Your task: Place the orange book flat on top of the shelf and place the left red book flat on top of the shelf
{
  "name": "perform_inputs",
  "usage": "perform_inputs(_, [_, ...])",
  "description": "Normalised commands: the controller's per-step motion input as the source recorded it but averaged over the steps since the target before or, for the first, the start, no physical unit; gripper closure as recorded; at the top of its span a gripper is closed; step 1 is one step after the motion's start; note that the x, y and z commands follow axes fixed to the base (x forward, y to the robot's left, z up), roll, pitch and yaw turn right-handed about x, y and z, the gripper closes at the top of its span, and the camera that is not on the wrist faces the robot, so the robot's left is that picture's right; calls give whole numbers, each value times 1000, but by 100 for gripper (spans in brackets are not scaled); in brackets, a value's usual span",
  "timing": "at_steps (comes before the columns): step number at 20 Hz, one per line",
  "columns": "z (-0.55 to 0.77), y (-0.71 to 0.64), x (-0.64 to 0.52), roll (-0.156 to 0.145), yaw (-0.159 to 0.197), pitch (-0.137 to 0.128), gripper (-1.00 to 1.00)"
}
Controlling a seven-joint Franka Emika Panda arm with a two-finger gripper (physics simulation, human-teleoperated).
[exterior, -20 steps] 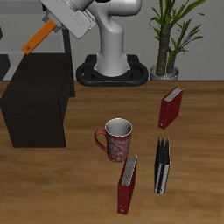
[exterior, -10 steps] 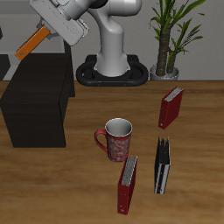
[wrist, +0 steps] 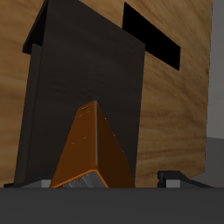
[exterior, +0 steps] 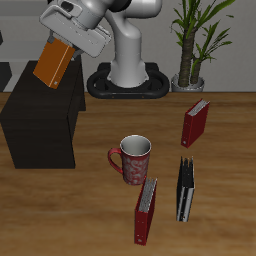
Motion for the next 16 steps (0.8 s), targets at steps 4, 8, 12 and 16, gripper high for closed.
perform_inputs(4, [-159, 220, 170, 103, -23, 49, -100])
perform_inputs(8, [-61, 205, 26, 72, -11, 7, -100])
perform_inputs(12, [91, 522, -150, 159, 6, -83, -100])
perform_inputs(16, [45, 316, -70, 82, -3, -27, -100])
